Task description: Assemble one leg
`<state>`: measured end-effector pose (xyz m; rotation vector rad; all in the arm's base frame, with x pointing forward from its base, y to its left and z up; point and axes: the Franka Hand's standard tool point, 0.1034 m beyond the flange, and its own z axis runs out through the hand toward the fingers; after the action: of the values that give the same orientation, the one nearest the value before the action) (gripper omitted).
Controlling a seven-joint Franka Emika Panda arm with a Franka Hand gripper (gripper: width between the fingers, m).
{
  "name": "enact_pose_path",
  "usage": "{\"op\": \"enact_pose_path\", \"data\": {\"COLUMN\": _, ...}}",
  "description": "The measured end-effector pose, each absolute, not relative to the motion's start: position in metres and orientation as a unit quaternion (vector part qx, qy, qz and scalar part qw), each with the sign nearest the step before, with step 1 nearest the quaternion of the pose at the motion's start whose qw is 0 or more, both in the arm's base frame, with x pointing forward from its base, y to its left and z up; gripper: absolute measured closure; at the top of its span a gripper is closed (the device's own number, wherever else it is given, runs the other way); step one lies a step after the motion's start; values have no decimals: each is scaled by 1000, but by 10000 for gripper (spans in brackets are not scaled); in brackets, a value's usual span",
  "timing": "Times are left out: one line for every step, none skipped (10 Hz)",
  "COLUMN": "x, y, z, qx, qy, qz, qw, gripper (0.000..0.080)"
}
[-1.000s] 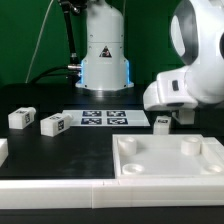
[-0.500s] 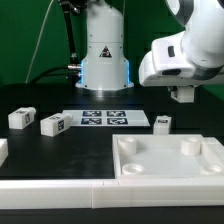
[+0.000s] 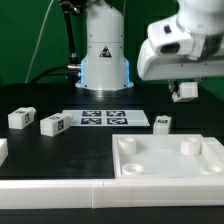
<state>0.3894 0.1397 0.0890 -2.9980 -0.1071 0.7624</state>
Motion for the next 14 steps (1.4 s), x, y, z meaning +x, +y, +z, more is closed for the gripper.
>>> {"op": "enact_pose_path", "data": {"x": 398, "y": 134, "z": 100, "qx": -974, "qy": -38, "qz": 223, "qw": 24, "gripper": 509}}
{"op": "enact_pose_path", "data": {"x": 407, "y": 135, "z": 98, "qx": -984, "qy": -35, "qz": 175, "qw": 27, "gripper": 509}}
{"op": "enact_pose_path", "data": {"x": 405, "y": 135, "z": 98, "qx": -989, "qy": -36, "qz": 144, "qw": 28, "gripper": 509}}
{"op": "enact_pose_path", "data": {"x": 409, "y": 135, "z": 98, "qx": -994, "qy": -37, "qz": 94, "qw": 31, "gripper": 509}}
{"op": "enact_pose_path", "data": {"x": 408, "y": 134, "z": 97, "qx": -997, "qy": -38, "qz": 54, "qw": 32, "gripper": 509}}
{"op": "enact_pose_path", "data": {"x": 412, "y": 132, "z": 97, "qx": -998, "qy": -41, "qz": 28, "qw": 34, "gripper": 509}}
{"op": "enact_pose_path", "data": {"x": 429, "y": 126, "z": 101, "qx": -998, "qy": -46, "qz": -25, "qw": 39, "gripper": 509}}
{"op": "enact_pose_path", "data": {"x": 441, "y": 121, "z": 106, "qx": -996, "qy": -45, "qz": -67, "qw": 41, "gripper": 509}}
{"op": "enact_pose_path", "data": {"x": 449, "y": 116, "z": 110, "qx": -995, "qy": -48, "qz": -78, "qw": 41, "gripper": 509}}
{"op": "enact_pose_path", "data": {"x": 460, "y": 111, "z": 116, "qx": -994, "qy": -49, "qz": -86, "qw": 40, "gripper": 509}}
{"op": "enact_pose_path", "data": {"x": 459, "y": 111, "z": 115, "qx": -994, "qy": -49, "qz": -87, "qw": 40, "gripper": 509}}
{"op": "enact_pose_path", "data": {"x": 459, "y": 112, "z": 115, "qx": -994, "qy": -50, "qz": -86, "qw": 40, "gripper": 509}}
{"op": "enact_pose_path", "data": {"x": 459, "y": 112, "z": 115, "qx": -994, "qy": -50, "qz": -86, "qw": 40, "gripper": 509}}
{"op": "enact_pose_path", "data": {"x": 459, "y": 112, "z": 115, "qx": -994, "qy": -50, "qz": -86, "qw": 40, "gripper": 509}}
